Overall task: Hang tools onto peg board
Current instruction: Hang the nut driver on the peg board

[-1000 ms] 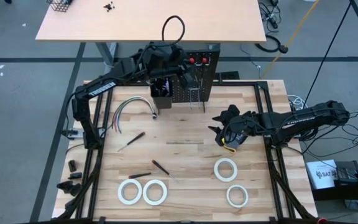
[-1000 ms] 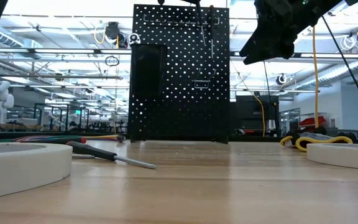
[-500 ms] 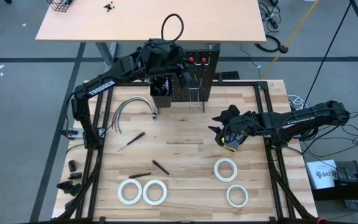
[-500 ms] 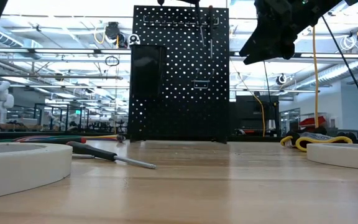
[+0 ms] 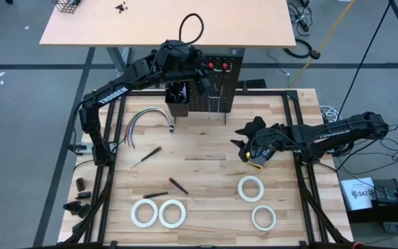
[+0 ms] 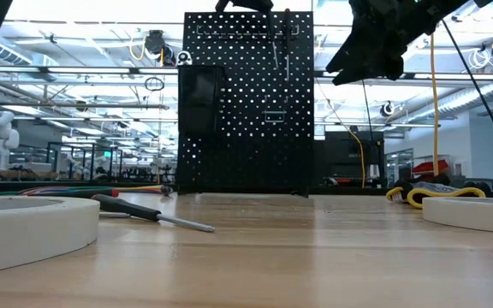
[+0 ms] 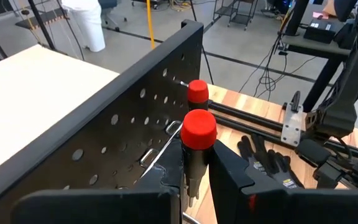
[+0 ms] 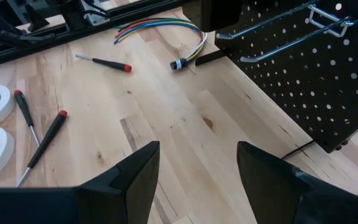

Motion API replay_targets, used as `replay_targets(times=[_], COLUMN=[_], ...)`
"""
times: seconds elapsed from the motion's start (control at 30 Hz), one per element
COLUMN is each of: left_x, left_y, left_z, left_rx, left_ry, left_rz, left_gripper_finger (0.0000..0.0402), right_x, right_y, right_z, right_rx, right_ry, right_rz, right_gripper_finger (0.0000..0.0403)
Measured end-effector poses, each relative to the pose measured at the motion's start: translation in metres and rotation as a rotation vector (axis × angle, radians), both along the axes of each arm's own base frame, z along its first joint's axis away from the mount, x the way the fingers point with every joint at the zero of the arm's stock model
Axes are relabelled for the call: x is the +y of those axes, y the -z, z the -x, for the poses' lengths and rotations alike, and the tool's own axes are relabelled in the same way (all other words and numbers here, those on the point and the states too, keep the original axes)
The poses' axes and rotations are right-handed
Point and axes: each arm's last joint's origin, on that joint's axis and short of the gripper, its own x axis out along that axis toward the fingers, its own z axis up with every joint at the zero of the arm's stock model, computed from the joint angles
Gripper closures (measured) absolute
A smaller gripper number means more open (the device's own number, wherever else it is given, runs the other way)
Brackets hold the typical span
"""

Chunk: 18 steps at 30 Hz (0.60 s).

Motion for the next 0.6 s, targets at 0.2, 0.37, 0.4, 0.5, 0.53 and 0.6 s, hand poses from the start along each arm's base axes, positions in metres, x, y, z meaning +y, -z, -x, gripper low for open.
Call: replay_targets(times=[0.2,0.37,0.4,0.5,0.53,0.6], left_x=[0.0011,0.0023,0.0025,0.0031,0.0033,0.0034], left_y=[-0.0004,-0.0009,-0.0009,-0.0011,-0.0013,-0.0013], left_z=[0.0003,0.0006,0.0007,0.0009,0.0009,0.0009], left_rx=[-0.002,-0.002,-0.001,-0.001,-0.003,-0.003], left_ry=[-0.006,-0.040,-0.049,-0.056,-0.057,-0.058], left_rz=[-0.004,-0.021,-0.024,-0.029,-0.030,-0.031], left_gripper_finger=[0.0361,0.0324,0.0317,0.0308,0.0306,0.0305], right_x=[0.0000,0.0000,0.0000,0.0000,0.0000,0.0000], right_y=[0.0000,0.0000,0.0000,0.0000,0.0000,0.0000], right_z=[0.0000,0.0000,0.0000,0.0000,0.0000,0.0000], right_rx=[0.000,0.001,0.000,0.000,0.000,0.000], right_ry=[0.000,0.000,0.000,0.000,0.000,0.000], right_rz=[0.000,0.000,0.000,0.000,0.000,0.000], right_gripper_finger=[0.0195,0.0195,0.0195,0.0195,0.0195,0.0195])
